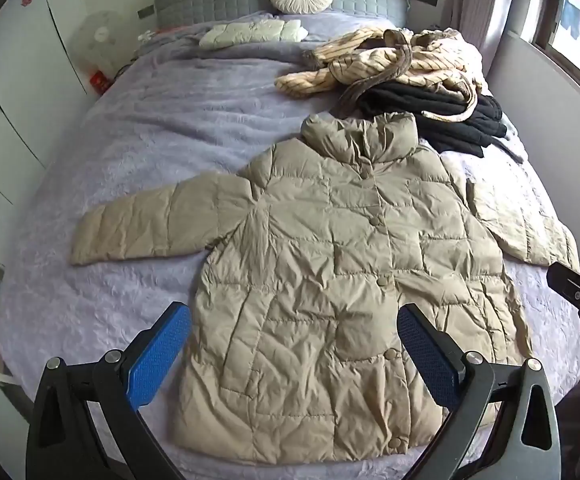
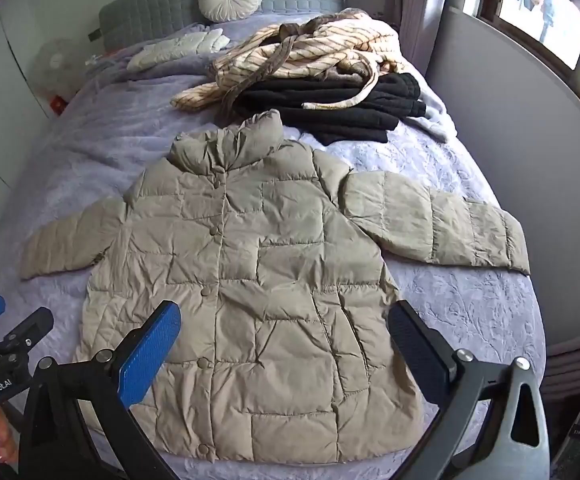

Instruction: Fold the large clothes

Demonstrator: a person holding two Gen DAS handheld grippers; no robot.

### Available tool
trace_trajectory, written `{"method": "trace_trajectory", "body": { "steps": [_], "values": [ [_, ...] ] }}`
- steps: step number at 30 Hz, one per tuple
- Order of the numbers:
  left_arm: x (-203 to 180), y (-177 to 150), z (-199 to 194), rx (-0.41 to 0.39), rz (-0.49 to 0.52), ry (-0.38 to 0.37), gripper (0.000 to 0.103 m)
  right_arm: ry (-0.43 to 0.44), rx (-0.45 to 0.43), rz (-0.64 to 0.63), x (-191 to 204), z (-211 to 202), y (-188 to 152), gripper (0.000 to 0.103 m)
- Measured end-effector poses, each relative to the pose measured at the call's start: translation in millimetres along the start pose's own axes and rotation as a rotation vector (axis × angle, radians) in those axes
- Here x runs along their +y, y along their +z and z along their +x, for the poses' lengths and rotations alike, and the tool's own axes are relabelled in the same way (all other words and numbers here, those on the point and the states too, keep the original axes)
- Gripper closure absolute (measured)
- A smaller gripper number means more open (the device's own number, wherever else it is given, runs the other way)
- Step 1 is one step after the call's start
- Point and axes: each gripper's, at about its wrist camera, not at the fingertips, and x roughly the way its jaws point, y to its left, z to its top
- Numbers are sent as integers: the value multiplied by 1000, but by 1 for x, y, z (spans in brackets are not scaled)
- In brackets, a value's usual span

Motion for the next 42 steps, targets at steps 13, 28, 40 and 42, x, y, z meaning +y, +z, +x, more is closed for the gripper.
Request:
{"method": "trace_trajectory", "body": {
  "steps": [13, 28, 40, 42],
  "values": [
    [-3, -2, 2, 9, 0, -8, 0, -43, -10, 1, 9, -8, 2, 0],
    [-2, -1, 1, 10, 1, -8, 0, -40, 2, 2, 11, -7, 0, 0],
    [-4, -3, 0, 8, 2, -8, 0, -41, 1, 3, 14, -6, 0, 0],
    [-3, -2, 1, 8, 2, -8, 0, -41, 2, 4, 14, -6, 0, 0]
  ]
}}
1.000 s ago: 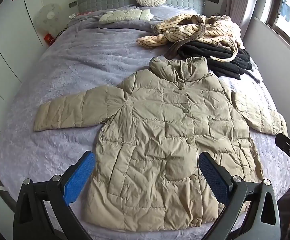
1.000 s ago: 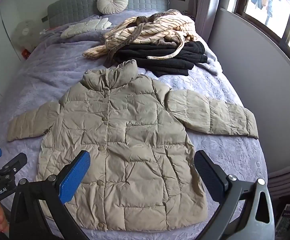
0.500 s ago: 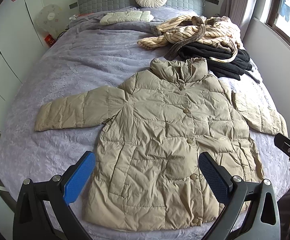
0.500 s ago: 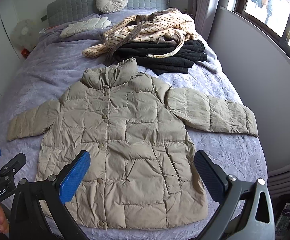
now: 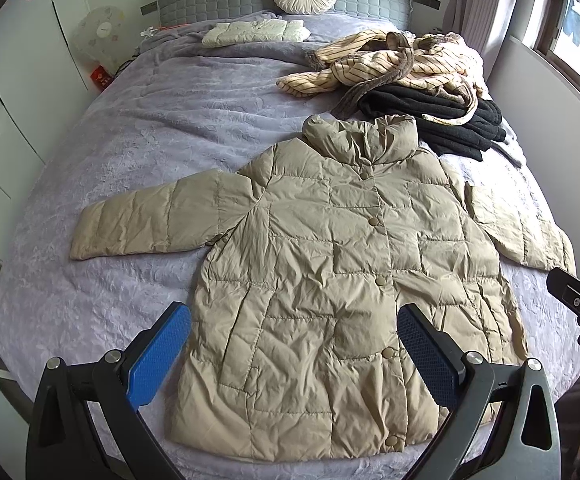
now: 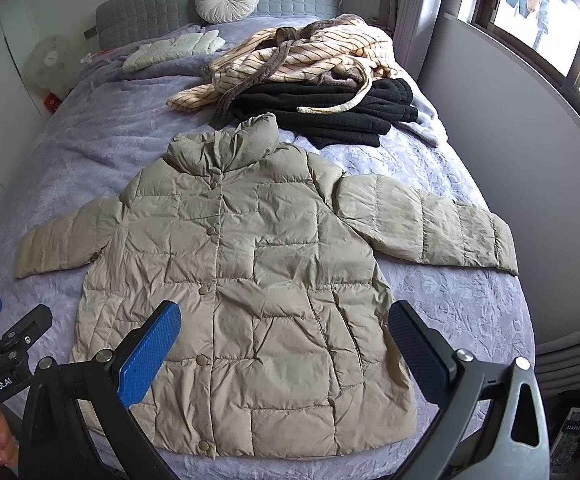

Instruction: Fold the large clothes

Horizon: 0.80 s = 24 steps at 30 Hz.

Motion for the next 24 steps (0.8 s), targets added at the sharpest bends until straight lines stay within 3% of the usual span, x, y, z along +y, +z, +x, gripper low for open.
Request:
{"method": "trace_trajectory", "body": {
  "steps": [24],
  "values": [
    [0, 1, 0, 1, 0, 0, 0, 0, 3, 0, 2, 0, 1, 0]
  ]
}}
